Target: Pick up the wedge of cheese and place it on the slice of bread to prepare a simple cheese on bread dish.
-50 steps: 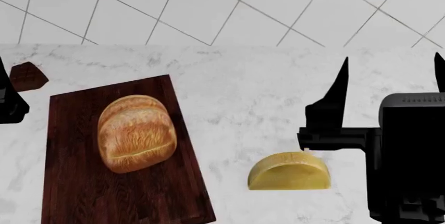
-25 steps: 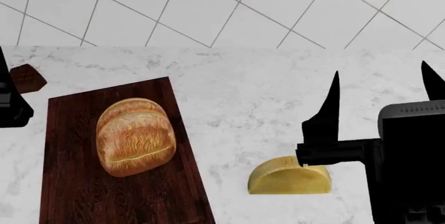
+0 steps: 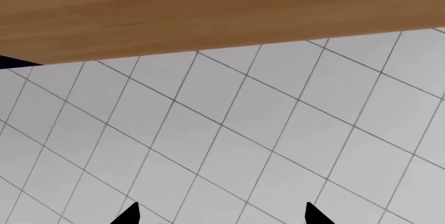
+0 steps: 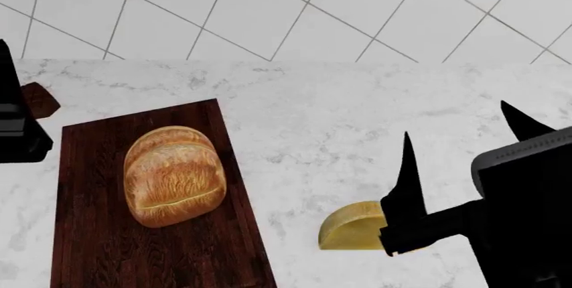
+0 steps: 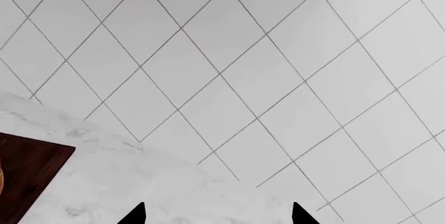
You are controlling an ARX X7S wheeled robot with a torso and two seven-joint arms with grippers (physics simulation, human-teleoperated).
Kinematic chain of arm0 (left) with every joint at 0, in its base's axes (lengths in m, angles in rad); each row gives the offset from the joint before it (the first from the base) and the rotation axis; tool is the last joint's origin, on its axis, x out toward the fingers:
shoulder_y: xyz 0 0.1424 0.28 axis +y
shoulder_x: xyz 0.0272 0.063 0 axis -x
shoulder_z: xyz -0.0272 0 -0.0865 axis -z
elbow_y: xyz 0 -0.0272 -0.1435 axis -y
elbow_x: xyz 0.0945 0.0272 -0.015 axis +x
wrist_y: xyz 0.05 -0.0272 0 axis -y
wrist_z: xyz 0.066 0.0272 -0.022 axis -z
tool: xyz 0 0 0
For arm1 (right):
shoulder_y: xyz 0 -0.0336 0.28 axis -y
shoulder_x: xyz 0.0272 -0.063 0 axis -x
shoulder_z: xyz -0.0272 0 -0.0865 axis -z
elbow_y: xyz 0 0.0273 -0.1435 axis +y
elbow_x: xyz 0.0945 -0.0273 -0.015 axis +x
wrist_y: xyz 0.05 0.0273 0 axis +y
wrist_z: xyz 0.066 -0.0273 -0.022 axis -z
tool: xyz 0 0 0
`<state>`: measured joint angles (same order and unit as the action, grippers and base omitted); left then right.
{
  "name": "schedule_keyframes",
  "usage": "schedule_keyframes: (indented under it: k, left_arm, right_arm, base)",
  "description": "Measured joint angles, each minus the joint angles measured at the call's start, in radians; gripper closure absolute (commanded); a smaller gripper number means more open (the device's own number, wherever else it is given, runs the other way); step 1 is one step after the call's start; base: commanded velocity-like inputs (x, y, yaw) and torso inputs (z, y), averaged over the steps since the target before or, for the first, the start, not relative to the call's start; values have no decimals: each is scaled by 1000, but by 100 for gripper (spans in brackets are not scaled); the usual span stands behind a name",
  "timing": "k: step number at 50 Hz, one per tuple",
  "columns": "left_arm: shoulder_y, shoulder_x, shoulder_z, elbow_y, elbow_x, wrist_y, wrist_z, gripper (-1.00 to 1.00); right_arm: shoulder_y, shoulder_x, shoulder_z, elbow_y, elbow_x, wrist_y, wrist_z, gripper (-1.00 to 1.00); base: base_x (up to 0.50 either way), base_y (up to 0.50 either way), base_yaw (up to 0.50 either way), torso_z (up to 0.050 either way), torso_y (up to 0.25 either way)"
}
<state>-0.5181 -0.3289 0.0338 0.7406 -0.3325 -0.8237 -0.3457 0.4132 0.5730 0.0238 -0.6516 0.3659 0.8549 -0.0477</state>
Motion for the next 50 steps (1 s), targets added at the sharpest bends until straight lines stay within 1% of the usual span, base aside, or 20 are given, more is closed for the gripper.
schedule_keyframes:
  k: [15,33,41,50]
  left_arm:
    - [0,1,19,-14,2,11,-3,-100]
    - [1,-2,29,-21,0,16,-9,-100]
    - [0,-11,46,-16,5,24,-5,-100]
    - [1,-15,54,-16,5,22,-7,-100]
  right_arm:
    - [-25,40,52,41,85,-11,-101,-100]
    - [-8,50,111,39,164,42,-123,-100]
    - [-17,60,130,21,185,21,-154,-100]
    - [-29,92,143,21,217,-37,-246,-100]
  base:
    - [0,0,0,0,0]
    - [0,0,0,0,0]
    - [0,0,0,0,0]
    - [0,0,0,0,0]
